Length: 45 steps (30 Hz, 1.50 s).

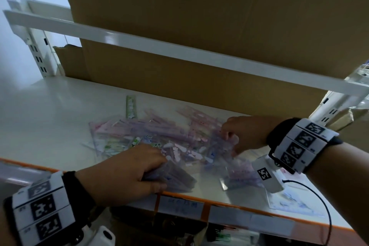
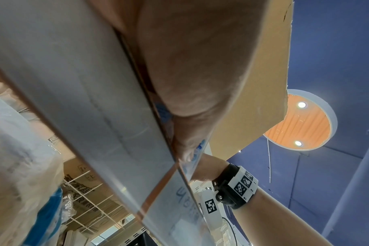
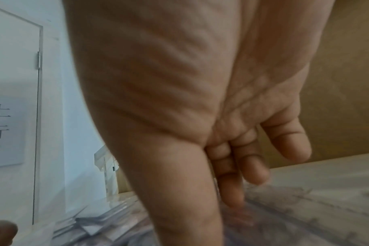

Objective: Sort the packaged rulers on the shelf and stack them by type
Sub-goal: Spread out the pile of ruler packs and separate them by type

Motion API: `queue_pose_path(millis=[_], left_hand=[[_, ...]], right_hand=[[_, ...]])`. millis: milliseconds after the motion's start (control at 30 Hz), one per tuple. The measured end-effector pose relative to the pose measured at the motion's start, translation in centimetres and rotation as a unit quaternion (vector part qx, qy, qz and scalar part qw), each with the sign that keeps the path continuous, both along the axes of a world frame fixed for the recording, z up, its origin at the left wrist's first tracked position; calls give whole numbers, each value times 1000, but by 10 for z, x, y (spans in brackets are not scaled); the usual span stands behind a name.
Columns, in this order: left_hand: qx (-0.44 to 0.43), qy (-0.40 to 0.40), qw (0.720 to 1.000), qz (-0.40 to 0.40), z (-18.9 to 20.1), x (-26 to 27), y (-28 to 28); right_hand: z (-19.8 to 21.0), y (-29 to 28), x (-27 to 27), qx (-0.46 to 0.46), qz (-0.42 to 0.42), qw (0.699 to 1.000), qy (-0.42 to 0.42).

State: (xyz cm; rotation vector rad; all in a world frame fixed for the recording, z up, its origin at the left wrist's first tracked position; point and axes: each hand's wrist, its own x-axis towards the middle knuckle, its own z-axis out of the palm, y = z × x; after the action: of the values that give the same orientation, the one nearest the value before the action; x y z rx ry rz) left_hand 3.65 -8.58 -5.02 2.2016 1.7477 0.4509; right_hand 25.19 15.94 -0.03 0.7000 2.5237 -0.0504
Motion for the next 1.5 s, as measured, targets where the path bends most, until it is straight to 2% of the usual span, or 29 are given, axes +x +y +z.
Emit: queue_pose_path(millis=[167,267,333,433,567,767,867,1000,1067,1167,1267,1367,1500], left_hand=[[-1,-3,1000,4,-2,-1,0],[2,-1,1000,5,-3,-1,0],[3,1,1000,8,-3,-2,0],[4,5,1000,7,-4,-2,1],[8,-5,1000,4,-5,-3,1],[10,-14,1000,0,-7,-5,2],[2,-16,1000,5,-7,-5,2],[-2,-18,1000,0,-6,-4,2],[-5,-19,1000,-1,-4,-4,2],[-2,-30,1000,-1,-2,-3,2],[-9,-38,999,-4,-2,-4,1],[-16,-48,999,3,0,-3,1],[-13,-35,999,4,2,-1,0]], right_hand=[[-1,1,0,-28,-52,998,11],[3,4,1,-44,-95,992,66],[7,10,7,-121,-156,968,158],[12,19,21,-242,-216,902,284],[8,25,34,-260,-243,867,349],[4,24,53,-257,-275,874,307],[8,21,61,-219,-290,889,280],[15,18,74,-171,-330,886,278],[17,11,79,-176,-342,875,295],[13,-5,77,-172,-335,848,372],[7,-33,66,-139,-307,852,400],[1,-69,51,-212,-272,851,395],[-1,-105,29,-261,-231,831,434]])
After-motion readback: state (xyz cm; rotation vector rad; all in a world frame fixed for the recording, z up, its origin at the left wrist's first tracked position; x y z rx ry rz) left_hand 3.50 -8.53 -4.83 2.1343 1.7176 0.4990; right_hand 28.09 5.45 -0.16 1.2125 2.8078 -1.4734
